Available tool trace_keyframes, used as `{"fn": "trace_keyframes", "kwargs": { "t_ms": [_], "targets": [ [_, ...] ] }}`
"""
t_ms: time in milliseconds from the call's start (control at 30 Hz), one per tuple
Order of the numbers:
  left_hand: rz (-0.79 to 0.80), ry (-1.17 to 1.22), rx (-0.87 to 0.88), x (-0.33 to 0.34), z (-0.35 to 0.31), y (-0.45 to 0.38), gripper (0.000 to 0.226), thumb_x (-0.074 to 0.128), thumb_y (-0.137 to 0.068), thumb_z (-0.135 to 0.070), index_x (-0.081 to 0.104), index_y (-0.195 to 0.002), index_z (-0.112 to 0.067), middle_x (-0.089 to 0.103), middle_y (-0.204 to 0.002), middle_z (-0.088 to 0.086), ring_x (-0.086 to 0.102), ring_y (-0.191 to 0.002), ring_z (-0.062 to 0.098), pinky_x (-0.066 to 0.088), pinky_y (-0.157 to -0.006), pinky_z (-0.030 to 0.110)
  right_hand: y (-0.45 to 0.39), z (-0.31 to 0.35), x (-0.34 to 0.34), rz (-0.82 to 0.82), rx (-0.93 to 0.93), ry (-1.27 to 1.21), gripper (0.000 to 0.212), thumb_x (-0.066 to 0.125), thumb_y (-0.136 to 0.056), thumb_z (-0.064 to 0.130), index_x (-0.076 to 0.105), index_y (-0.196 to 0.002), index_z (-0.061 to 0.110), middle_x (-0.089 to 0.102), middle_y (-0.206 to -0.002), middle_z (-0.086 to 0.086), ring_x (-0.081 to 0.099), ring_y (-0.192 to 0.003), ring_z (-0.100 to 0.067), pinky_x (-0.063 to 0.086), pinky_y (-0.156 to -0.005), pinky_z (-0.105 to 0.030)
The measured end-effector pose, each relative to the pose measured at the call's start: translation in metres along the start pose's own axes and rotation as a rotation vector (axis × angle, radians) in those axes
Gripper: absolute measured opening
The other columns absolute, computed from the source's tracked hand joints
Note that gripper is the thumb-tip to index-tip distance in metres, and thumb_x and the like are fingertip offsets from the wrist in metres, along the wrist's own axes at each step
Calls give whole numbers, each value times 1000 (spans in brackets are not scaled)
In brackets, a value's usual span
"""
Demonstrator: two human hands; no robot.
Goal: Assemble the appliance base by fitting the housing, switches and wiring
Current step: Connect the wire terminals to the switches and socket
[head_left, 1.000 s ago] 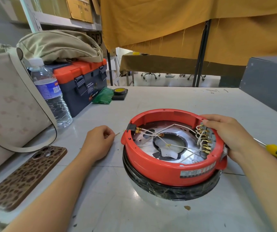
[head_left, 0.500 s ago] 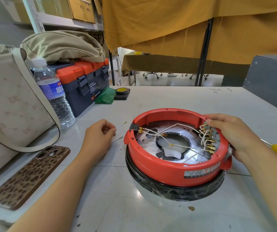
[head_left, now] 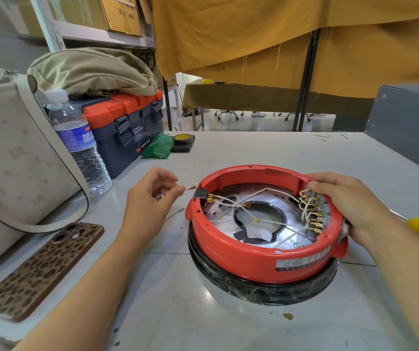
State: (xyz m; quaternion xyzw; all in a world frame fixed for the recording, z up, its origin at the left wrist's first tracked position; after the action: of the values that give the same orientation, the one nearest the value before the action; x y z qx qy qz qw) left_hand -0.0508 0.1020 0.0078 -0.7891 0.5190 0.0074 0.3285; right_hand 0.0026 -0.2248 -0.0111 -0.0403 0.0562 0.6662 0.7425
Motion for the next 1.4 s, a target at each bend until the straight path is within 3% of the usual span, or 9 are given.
{"fn": "trace_keyframes", "kwargs": {
  "t_ms": [167, 300, 367, 633, 767, 900, 1100, 1233, 1400],
  "targets": [
    [43, -76, 154, 5, -17, 2, 22, 64, -86, -10, 69, -98, -28, 65, -86, -11, 61, -80, 8, 50, -77, 22, 0, 1, -1, 1, -2, 13, 20, 57, -90, 9, 70, -102, 17, 73, -88, -11, 69, -77, -29, 57, -76, -41],
    [76, -109, 203, 10, -26, 2, 20, 62, -86, -3, 72, -98, -17, 62, -89, -4, 63, -81, 16, 52, -75, 25, 1, 2, 0, 5, 4, 10, 20, 57, -90, 9, 70, -103, 17, 73, -89, -11, 70, -76, -28, 56, -72, -38],
    [85, -110, 216, 12, -31, 2, 20, 62, -86, -2, 73, -96, -15, 60, -87, -2, 60, -79, 13, 50, -71, 24, 2, 2, 0, 8, 3, 3, 19, 57, -90, 8, 70, -101, 16, 73, -89, -11, 69, -76, -28, 56, -73, -38],
    [167, -91, 198, 21, -42, 1, 12, 69, -81, -9, 72, -85, -21, 63, -79, -7, 54, -61, 6, 41, -57, 13, 7, 7, 2, 16, -5, -12, 18, 56, -91, 8, 70, -95, 18, 72, -84, -10, 67, -69, -25, 55, -68, -36],
    [237, -111, 198, 28, -55, -1, 17, 68, -83, -12, 70, -79, -28, 63, -75, -7, 53, -58, 7, 41, -47, 11, 10, 8, 3, 23, -4, -28, 18, 54, -91, 7, 69, -94, 17, 72, -79, -9, 66, -60, -20, 55, -57, -29],
    [320, -121, 142, 36, -65, -6, 12, 67, -84, -15, 69, -80, -27, 68, -75, -8, 63, -68, 10, 54, -62, 26, 12, 9, 4, 26, -2, -42, 19, 54, -91, 7, 69, -90, 18, 71, -74, -6, 65, -54, -17, 54, -50, -25],
    [463, -58, 145, 58, -87, -7, 9, 69, -82, -9, 69, -87, -16, 72, -79, -1, 67, -73, 15, 55, -69, 24, 12, 11, 4, 29, -1, -34, 17, 53, -92, 7, 68, -95, 15, 69, -79, -9, 64, -60, -21, 53, -56, -28],
    [551, -67, 206, 74, -102, -7, 10, 68, -83, -10, 69, -88, -18, 71, -80, -5, 67, -75, 5, 50, -71, 12, 12, 11, 4, 42, 1, -22, 16, 53, -92, 9, 68, -96, 16, 70, -81, -9, 64, -61, -20, 54, -58, -28],
    [589, -156, 261, 97, -113, -5, 11, 69, -82, -14, 72, -83, -24, 71, -77, -12, 65, -73, -1, 51, -73, 14, 9, 9, 5, 39, -18, -20, 19, 51, -92, 9, 68, -93, 18, 70, -82, -6, 65, -68, -21, 54, -66, -32]
  ]
}}
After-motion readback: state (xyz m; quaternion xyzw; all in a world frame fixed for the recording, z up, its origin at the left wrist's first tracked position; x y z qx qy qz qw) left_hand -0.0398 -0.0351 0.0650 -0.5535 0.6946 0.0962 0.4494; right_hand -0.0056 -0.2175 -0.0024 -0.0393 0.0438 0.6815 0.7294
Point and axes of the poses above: each hand's wrist, its own y-axis away from the middle knuckle, its own x-axis out of the palm, z = x × y, the point moved 6 cm from there along -y, towards the middle knuckle
